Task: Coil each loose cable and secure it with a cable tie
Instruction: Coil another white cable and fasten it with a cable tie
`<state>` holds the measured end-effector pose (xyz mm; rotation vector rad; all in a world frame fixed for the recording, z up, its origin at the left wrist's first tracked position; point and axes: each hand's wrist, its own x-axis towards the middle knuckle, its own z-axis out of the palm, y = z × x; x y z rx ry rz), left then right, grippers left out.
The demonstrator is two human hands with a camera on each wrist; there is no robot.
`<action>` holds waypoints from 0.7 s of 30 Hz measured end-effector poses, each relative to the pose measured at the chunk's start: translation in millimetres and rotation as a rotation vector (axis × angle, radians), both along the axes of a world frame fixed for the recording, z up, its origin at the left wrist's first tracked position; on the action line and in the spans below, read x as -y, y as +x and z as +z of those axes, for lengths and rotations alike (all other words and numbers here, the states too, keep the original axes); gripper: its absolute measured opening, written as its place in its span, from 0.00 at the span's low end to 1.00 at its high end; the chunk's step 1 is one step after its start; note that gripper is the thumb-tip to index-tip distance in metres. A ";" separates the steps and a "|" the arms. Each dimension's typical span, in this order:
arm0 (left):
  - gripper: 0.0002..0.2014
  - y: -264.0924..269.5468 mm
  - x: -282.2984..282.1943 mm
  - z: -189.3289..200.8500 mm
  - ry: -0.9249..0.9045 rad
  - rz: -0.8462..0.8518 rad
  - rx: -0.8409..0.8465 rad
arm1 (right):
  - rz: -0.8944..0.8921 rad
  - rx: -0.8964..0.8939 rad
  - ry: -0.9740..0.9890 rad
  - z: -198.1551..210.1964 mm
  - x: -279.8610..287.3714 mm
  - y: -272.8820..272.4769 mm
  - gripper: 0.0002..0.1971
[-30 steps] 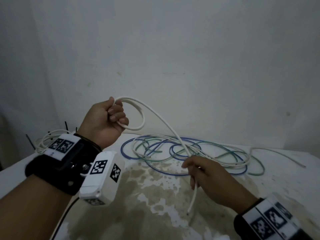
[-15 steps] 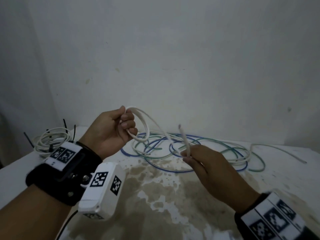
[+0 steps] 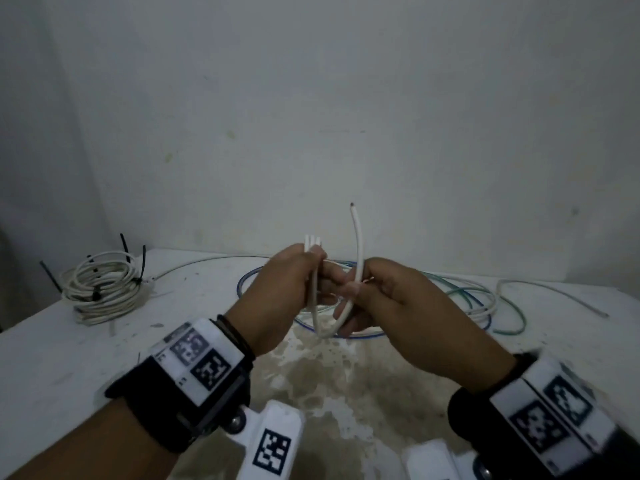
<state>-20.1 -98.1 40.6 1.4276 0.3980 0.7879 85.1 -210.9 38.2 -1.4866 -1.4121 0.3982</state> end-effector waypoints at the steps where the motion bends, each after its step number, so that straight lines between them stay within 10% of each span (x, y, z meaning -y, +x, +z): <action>1: 0.13 0.8 4.0 -1.9 0.059 0.002 -0.051 | 0.000 -0.027 -0.004 1.7 -1.2 0.5 0.07; 8: 0.15 2.6 18.6 -6.9 0.259 -0.041 -0.193 | -0.033 -0.267 -0.047 7.3 -3.1 -0.1 0.12; 13: 0.17 -0.6 18.5 -11.9 0.340 -0.151 -0.278 | -0.228 -0.016 0.001 3.8 -2.5 7.6 0.18; 21: 0.15 -0.1 16.5 -14.1 -0.068 -0.289 -0.250 | -0.412 0.211 0.133 -3.6 -2.0 25.8 0.21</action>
